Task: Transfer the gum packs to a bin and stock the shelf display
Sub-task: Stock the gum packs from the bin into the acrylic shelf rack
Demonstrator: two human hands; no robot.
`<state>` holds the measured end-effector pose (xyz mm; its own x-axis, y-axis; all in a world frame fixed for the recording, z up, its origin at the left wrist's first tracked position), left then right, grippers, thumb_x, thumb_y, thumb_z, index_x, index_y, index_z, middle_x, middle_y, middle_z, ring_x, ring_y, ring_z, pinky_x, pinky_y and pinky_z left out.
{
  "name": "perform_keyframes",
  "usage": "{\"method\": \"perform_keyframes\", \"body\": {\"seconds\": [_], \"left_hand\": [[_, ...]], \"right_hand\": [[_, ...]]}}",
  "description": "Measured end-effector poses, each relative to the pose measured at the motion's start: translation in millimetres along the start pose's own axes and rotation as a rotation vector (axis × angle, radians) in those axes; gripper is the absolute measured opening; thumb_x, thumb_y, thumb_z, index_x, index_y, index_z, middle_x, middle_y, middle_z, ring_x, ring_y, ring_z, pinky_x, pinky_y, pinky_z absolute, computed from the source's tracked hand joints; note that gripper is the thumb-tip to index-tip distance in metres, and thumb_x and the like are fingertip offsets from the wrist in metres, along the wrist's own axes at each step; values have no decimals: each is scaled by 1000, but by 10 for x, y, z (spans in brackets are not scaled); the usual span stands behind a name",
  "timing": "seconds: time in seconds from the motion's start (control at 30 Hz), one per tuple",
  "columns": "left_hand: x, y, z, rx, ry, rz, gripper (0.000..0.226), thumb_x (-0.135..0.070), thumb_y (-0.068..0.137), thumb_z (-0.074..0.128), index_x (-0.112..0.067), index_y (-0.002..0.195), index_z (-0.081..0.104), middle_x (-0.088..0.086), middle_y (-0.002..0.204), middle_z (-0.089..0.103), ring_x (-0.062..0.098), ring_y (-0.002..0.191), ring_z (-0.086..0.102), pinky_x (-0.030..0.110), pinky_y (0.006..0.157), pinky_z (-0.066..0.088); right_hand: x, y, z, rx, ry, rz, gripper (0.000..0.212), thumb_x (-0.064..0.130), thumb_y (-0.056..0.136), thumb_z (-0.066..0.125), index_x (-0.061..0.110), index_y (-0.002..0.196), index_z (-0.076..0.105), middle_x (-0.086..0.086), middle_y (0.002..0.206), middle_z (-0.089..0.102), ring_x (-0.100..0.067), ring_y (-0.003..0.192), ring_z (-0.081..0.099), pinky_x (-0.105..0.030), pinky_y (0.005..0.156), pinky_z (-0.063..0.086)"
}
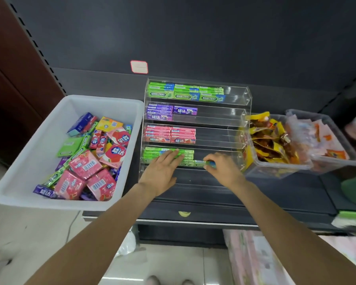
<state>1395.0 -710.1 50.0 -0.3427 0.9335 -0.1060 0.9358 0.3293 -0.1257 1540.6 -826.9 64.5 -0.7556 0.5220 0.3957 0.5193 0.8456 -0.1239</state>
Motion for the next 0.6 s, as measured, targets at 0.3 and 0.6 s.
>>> {"method": "perform_keyframes", "body": {"seconds": [0.3, 0.6], "left_hand": [[-78, 0, 14, -1, 17, -63, 74, -31, 93, 51, -23, 150, 4, -1, 158, 1, 20, 146, 2, 37, 117, 9], [-84, -220, -295, -247, -294, -218, 50, -21, 93, 51, -19, 141, 37, 4, 141, 43, 23, 130, 38, 35, 106, 37]], "right_hand": [[43, -35, 10, 18, -48, -62, 35, 20, 93, 56, 17, 128, 53, -3, 128, 55, -19, 119, 50, -33, 97, 43], [290, -132, -122, -130, 11, -82, 36, 19, 95, 52, 15, 131, 52, -3, 132, 52, -19, 125, 45, -32, 100, 40]]}}
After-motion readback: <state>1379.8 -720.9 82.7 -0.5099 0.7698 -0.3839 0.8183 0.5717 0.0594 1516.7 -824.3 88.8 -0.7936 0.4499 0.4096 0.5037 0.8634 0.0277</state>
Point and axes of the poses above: each hand's wrist, its own y-axis towards the middle knuckle, its own z-axis out of the palm, x = y × z, the point moved 4 cm from there along y, towards the middle knuckle
